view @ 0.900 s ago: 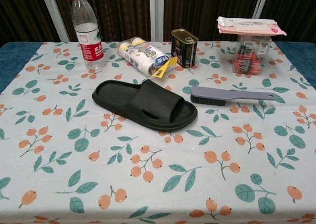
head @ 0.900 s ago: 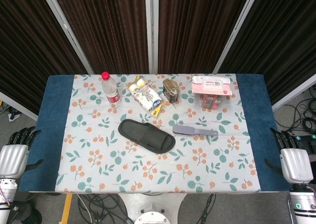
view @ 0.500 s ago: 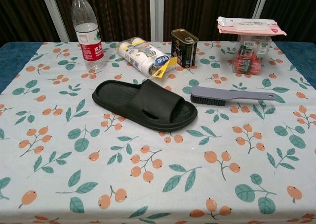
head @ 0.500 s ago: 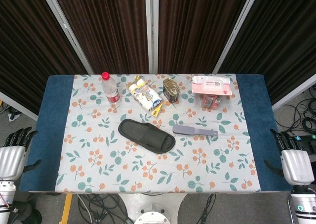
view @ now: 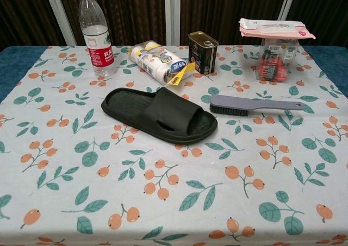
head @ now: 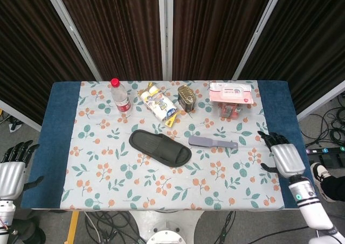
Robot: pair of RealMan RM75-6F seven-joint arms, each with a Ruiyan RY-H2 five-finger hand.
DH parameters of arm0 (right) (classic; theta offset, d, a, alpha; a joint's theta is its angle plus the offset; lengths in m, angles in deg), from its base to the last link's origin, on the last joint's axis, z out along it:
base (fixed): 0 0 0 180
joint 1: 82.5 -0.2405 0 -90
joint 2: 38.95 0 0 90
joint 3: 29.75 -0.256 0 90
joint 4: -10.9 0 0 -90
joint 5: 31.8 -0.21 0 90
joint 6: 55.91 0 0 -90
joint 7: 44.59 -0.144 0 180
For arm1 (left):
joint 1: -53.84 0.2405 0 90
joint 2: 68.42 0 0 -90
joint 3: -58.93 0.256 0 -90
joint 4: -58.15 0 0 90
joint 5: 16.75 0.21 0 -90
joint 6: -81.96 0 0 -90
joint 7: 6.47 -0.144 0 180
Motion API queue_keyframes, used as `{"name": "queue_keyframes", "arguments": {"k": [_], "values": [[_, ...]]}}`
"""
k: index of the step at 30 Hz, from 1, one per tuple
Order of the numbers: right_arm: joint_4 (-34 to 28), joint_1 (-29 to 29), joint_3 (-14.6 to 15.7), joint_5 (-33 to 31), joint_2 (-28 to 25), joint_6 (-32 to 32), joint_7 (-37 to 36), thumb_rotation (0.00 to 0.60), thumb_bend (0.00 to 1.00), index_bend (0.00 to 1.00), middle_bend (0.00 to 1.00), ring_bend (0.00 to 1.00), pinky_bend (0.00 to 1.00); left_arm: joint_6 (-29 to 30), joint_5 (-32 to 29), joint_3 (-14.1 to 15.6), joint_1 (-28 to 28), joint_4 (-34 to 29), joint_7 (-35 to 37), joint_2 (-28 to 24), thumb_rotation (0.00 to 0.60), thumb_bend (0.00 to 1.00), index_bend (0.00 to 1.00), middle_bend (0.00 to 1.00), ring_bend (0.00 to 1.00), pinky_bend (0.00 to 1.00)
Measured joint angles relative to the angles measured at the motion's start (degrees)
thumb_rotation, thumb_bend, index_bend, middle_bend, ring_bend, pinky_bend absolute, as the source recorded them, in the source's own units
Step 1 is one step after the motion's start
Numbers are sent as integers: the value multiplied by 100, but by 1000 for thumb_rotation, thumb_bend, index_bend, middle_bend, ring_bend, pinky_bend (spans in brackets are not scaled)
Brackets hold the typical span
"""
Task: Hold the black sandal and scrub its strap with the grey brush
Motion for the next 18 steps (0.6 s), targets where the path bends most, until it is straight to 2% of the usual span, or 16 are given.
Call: {"name": "queue_keyframes", "arguments": {"k": [4, 7, 11, 18], "values": [[375, -725, -193, -583, 406, -1022, 236, 600, 69, 184, 300, 170, 240, -58, 13, 23, -8, 29, 44, -4, 600, 148, 229, 221, 132, 166], [812, -1215, -300, -1021, 812, -1517, 446, 600, 52, 248, 346, 212, 260, -76, -1, 15, -12, 54, 61, 3, 600, 149, 229, 221, 132, 166], [1322, -1655, -367, -1455, 1243, -1995, 738, 600, 52, 272, 365, 228, 269, -134, -20, 20, -21, 97, 114, 12, 600, 149, 229, 221, 132, 166], [1702, -2082, -309, -1905, 1669, -2373, 1087, 600, 52, 347, 426, 292, 317, -175, -70, 16, -17, 179, 191, 34, 600, 149, 229, 221, 132, 166]]}}
